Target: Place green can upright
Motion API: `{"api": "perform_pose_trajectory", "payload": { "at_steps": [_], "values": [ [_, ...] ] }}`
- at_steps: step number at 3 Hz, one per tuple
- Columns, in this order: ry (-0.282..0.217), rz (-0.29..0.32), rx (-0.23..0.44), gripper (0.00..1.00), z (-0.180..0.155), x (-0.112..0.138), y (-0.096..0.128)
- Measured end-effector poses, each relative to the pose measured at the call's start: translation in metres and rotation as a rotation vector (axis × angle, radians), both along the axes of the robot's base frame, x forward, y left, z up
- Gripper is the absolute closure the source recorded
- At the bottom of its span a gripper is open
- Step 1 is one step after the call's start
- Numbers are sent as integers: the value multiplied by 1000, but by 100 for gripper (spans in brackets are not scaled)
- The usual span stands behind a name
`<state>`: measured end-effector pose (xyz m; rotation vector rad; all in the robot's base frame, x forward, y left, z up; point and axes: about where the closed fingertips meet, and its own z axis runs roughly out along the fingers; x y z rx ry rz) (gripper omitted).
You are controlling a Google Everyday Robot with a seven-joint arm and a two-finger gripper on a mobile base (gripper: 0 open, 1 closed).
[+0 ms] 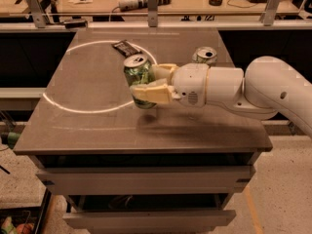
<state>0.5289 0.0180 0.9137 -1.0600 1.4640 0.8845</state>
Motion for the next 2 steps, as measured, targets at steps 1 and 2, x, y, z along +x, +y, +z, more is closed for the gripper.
{"api": "perform_pose_trajectory", "payload": {
  "at_steps": [1,2],
  "values": [
    [9,-3,29,100,-15,2,7],
    [-12,9,83,100,-29,2,16]
  ]
}}
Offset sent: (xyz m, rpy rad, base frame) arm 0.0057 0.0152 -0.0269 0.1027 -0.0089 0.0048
